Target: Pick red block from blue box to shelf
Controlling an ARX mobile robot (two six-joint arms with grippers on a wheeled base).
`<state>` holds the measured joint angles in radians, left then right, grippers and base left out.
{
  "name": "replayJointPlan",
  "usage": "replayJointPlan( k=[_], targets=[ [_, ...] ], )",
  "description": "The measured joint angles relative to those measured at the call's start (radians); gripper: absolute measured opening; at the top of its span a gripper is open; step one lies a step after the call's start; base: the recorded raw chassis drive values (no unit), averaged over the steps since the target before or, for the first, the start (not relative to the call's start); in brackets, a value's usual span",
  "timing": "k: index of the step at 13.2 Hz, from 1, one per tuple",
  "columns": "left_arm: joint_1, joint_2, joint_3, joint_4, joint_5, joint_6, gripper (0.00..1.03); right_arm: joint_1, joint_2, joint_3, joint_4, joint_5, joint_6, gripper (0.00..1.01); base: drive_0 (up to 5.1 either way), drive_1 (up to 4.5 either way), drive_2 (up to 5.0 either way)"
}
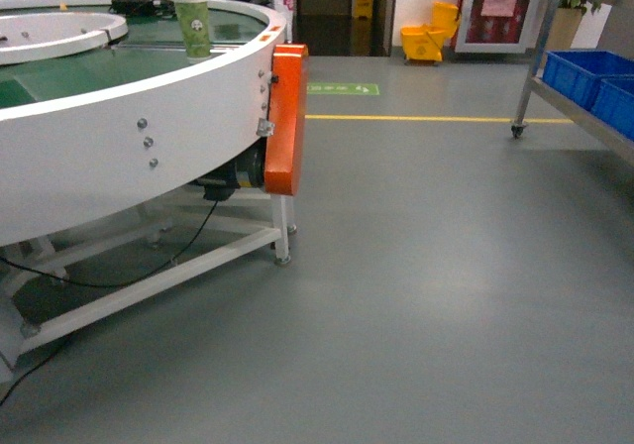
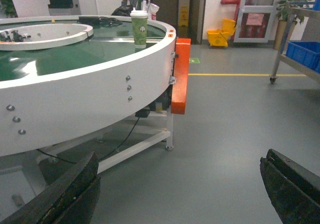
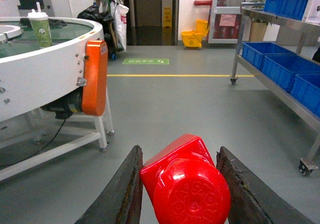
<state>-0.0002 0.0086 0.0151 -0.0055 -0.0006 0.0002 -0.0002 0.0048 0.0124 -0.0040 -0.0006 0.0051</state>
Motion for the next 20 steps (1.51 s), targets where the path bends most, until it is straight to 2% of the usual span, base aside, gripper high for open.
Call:
replayJointPlan(
  k=[10,20],
  targets=[
    [0.000,0.000,0.000,0.001,0.000,0.000,0.98,0.000,0.000,0.000,-0.002,0.000,0.000,0.36,0.1,4.39,-4.2],
    [0.001,0.000,0.000,0.002,0.000,0.000,0.98,0.000,0.000,0.000,0.000,0.000,0.000,0.36,-1.7,-1.67,-1.7]
  ],
)
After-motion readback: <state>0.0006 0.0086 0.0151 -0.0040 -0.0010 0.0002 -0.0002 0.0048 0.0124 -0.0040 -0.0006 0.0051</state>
